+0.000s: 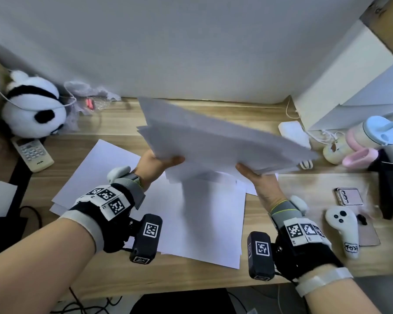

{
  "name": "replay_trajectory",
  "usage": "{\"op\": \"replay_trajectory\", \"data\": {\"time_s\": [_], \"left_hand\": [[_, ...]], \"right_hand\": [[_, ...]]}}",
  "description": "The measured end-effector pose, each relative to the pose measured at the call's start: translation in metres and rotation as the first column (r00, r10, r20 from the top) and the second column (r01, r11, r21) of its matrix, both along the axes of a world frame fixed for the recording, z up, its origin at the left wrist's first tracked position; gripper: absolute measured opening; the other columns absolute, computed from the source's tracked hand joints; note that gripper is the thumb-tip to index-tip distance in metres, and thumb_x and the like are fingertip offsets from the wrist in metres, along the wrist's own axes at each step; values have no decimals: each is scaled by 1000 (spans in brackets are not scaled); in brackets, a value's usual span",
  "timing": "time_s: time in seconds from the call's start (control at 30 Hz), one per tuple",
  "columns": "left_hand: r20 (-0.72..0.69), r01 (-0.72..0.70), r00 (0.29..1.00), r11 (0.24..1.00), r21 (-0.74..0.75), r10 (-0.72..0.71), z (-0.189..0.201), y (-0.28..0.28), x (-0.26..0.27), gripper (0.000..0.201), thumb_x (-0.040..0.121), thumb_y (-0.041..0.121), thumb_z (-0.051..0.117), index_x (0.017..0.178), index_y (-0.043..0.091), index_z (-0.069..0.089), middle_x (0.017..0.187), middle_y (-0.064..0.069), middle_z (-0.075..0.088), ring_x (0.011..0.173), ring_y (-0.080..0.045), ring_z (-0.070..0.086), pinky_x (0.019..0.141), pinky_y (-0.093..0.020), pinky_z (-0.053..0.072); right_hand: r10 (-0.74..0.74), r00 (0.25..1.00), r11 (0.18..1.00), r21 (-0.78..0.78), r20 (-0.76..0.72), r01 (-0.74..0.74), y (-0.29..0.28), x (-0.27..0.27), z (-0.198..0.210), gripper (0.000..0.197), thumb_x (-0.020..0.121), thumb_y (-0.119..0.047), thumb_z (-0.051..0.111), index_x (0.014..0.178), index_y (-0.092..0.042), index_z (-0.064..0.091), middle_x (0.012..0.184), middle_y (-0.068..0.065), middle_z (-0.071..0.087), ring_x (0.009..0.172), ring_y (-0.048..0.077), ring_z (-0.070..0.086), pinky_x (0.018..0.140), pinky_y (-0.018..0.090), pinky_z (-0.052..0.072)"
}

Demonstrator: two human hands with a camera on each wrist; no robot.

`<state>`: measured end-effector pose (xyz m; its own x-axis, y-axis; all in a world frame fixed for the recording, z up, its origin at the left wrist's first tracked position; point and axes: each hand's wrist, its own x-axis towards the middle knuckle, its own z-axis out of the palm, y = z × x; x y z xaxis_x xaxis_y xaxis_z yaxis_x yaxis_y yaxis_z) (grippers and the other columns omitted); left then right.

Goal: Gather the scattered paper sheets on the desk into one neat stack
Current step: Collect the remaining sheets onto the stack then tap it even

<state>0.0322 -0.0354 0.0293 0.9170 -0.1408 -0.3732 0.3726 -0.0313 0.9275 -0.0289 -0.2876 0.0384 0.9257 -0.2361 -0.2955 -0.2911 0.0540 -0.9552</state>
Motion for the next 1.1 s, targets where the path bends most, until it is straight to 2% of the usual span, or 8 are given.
{"op": "replay_trajectory", "data": {"time_s": [0.13, 0.2, 0.4, 0.53, 0.67, 0.87, 0.97, 1.1], "left_hand": [[-37, -7, 999, 1000, 10, 7, 2, -8, 1, 20, 76, 15, 76, 96, 18, 70, 99, -1, 72, 90, -15, 68, 89, -30, 52], [-16, -18, 1000, 1000, 23, 18, 5, -13, 3, 12, 78, 15, 75, 85, 22, 69, 88, 7, 72, 78, -5, 69, 80, -22, 53], [22, -28, 999, 1000, 13, 27, 7, -11, 7, 15, 78, 3, 72, 77, 18, 69, 61, 20, 72, 59, 6, 68, 66, -12, 55], [-9, -45, 999, 998, 34, 46, -2, -10, -3, 24, 74, 1, 75, 78, 24, 68, 65, 19, 73, 64, 6, 68, 83, -27, 53], [-6, -24, 1000, 998, 51, 24, 1, -11, -5, 30, 61, 13, 83, 85, 24, 68, 94, 3, 72, 87, -15, 68, 90, -31, 52], [-8, -29, 1000, 997, 71, 30, -1, -8, -7, 27, 64, 9, 82, 79, 26, 69, 80, 15, 72, 75, -4, 69, 86, -31, 53], [3, -41, 999, 997, 72, 41, -3, -13, -11, 32, 71, 1, 78, 82, 29, 65, 76, 18, 72, 72, 2, 67, 86, -30, 52], [9, -67, 998, 996, 56, 67, 0, -16, -9, 29, 72, 2, 77, 86, 24, 65, 90, 4, 68, 79, -7, 65, 84, -29, 53]], "right_hand": [[-40, 999, 999, 7, 19, 40, 3, 2, 0, 30, 80, -8, 70, 106, -22, 62, 101, -6, 67, 91, 5, 63, 85, 17, 48], [-73, 997, 996, 56, -8, 73, 6, 7, 2, 17, 79, -15, 72, 95, -21, 68, 98, -7, 71, 92, 9, 66, 97, 29, 50], [-93, 996, 994, 51, -7, 94, 5, 12, 7, 55, 38, -60, 83, 77, -22, 75, 83, -9, 76, 93, 19, 68, 92, 34, 52], [-90, 996, 992, 85, -29, 92, 11, 7, 5, 36, 54, -41, 81, 81, -19, 72, 83, -8, 76, 96, 22, 69, 94, 40, 53], [-92, 995, 994, 62, -38, 94, 15, 9, 5, 19, 76, -18, 74, 94, -16, 68, 96, -1, 72, 92, 16, 68, 94, 32, 51], [-62, 998, 997, 39, -31, 63, 11, 3, 4, 15, 76, -13, 73, 89, -16, 68, 88, -5, 71, 73, -5, 69, 75, 14, 53], [-47, 999, 997, 57, -25, 49, 17, 1, 2, 15, 77, -10, 73, 86, -21, 67, 90, -9, 72, 77, -3, 69, 79, 17, 54], [-71, 997, 987, 146, -14, 73, 23, 5, 4, 19, 80, -3, 68, 86, -22, 66, 77, -14, 74, 72, 0, 70, 71, 19, 57]]}}
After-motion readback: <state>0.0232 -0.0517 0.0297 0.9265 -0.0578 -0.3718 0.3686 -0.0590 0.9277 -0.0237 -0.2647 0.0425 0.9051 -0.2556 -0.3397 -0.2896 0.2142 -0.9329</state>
